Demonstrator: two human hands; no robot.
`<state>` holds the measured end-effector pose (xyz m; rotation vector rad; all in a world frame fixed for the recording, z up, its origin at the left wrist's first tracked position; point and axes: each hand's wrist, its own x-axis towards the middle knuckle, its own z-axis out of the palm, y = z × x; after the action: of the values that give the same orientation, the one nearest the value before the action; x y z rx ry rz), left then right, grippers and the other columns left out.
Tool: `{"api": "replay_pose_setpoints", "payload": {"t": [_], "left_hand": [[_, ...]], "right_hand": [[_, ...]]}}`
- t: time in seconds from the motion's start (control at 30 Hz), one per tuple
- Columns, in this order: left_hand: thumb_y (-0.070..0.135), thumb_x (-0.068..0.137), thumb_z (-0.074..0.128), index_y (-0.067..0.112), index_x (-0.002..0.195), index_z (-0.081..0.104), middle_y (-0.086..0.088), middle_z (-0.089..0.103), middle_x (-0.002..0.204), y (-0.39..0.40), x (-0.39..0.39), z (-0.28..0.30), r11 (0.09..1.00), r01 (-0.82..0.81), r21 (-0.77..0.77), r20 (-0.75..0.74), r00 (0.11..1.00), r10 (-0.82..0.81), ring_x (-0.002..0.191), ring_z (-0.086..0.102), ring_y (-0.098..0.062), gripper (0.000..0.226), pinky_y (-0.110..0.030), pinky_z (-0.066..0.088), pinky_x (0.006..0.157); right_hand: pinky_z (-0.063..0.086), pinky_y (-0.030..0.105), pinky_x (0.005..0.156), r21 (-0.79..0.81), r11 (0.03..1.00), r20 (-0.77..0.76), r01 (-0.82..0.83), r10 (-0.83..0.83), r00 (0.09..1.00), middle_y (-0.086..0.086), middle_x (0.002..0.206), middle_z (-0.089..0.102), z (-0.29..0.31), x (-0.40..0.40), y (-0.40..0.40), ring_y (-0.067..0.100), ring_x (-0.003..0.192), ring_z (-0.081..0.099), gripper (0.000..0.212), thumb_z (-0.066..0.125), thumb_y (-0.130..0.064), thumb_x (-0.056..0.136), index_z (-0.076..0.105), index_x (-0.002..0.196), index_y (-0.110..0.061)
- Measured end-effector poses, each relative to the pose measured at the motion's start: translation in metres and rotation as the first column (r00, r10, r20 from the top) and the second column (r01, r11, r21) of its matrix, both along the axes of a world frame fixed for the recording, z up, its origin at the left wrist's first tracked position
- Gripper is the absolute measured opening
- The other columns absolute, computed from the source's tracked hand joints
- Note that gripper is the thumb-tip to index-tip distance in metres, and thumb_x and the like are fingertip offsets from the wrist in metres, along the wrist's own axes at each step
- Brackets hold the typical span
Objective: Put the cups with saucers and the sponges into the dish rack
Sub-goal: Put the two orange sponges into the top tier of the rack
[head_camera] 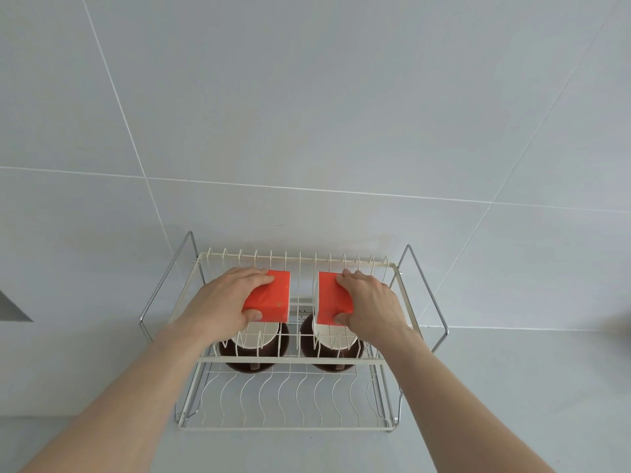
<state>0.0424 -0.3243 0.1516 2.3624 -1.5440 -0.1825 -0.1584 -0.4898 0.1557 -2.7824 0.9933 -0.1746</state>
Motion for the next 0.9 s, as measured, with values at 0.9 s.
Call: {"api": "replay_pose_setpoints", "payload": {"t": [0.9], "left_hand": [[0.023, 0.082, 0.08, 0.037, 0.146, 0.045, 0.02, 0.04, 0.154, 0.0021, 0.0025, -0.0067, 0.997, -0.052, -0.065, -0.063, 0.997, 0.048, 0.145, 0.029, -0.005, 0.073, -0.039, 0.033, 0.116]], "right_hand": [[0.044, 0.044, 0.104, -0.021, 0.999, -0.03, 0.034, -0.035, 0.999, 0.001, 0.142, 0.052, -0.0074, 0.0039, 0.0046, 0.027, 0.141, 0.038, 0.057, 0.077, -0.015, 0.08, 0.053, 0.132, -0.014]]}}
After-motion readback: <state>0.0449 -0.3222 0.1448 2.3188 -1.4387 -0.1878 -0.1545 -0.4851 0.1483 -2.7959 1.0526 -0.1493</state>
